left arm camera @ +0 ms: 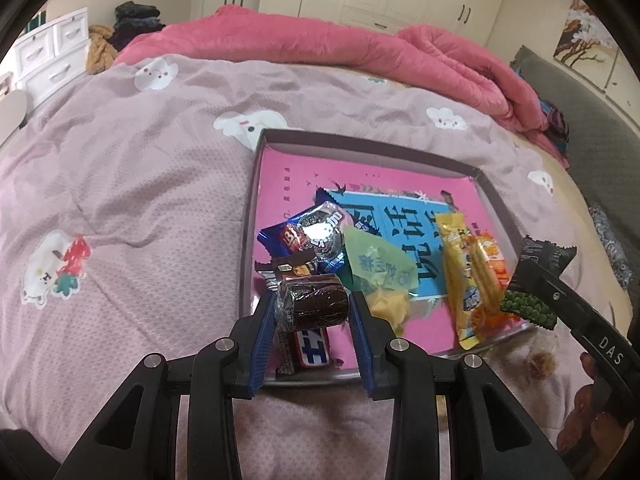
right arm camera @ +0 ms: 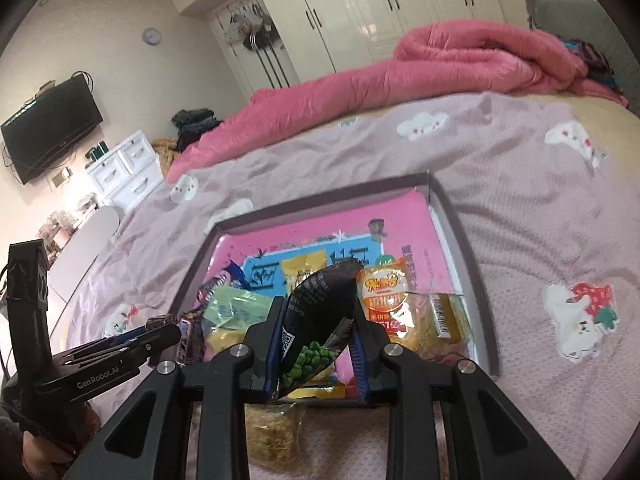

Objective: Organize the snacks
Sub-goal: 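Carry the chocolate into the tray with left tool while right carries the pea snack, then release both snacks in the tray and move both tools to the clear cookie bags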

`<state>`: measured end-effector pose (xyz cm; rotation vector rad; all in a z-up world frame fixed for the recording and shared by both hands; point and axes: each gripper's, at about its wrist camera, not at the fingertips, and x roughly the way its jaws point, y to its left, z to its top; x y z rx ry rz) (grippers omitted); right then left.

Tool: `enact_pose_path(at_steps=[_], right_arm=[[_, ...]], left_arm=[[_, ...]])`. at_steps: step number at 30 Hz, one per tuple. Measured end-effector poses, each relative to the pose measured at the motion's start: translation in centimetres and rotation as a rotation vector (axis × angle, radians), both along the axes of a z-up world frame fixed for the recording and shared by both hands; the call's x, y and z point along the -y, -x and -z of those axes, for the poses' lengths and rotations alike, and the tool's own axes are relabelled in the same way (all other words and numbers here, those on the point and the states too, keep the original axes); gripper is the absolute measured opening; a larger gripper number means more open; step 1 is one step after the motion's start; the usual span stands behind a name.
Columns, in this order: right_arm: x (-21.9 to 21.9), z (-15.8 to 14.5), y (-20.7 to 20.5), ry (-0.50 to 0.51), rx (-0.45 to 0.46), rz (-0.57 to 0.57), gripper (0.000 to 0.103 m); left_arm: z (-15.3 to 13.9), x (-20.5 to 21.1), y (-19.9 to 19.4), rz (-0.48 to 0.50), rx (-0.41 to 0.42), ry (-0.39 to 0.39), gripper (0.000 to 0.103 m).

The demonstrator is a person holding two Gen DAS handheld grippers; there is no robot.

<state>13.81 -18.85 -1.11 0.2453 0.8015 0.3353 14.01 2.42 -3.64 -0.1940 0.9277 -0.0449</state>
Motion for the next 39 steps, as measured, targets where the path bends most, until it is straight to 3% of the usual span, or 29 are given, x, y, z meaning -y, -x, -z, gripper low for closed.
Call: enact_pose_path(at_steps=[8,16,23,34,37,39], right_arm=[[-0.1,2.2,-1.3,-0.030,-0.073,-0.011,0.030],[0.3,2.5,-1.3,-0.019,-0.091,0.023,0.032],[1.3,1.1,-0.6,-0.012,-0.044,0.062,0.040],[3.6,-1.0,1.8,-0.054,-0.006,0.120,0.054],[4.2,-1.3,2.6,-0.056,-0.006,0.137,0.061],[4.5,-1.5,3.0,-0.046,-0.001,0.148,0.063]], left_arm=[[0.6,0.6,-1.1,0.013,-0.004,0.003,0.038],[0.4,0.4,-1.3,0.016,0.002,0.040,0.040],[-0.6,0.4,-0.9,0.019,0.034,0.043,0.054],[-2.1,1.2,1.4,0.057,0.048,0.077,0.062],[-2.2,1.9,2.2,0.088,0.046,0.081,0.073],[-2.3,2.5,2.6,0.106,0.045,0.075,0.075]])
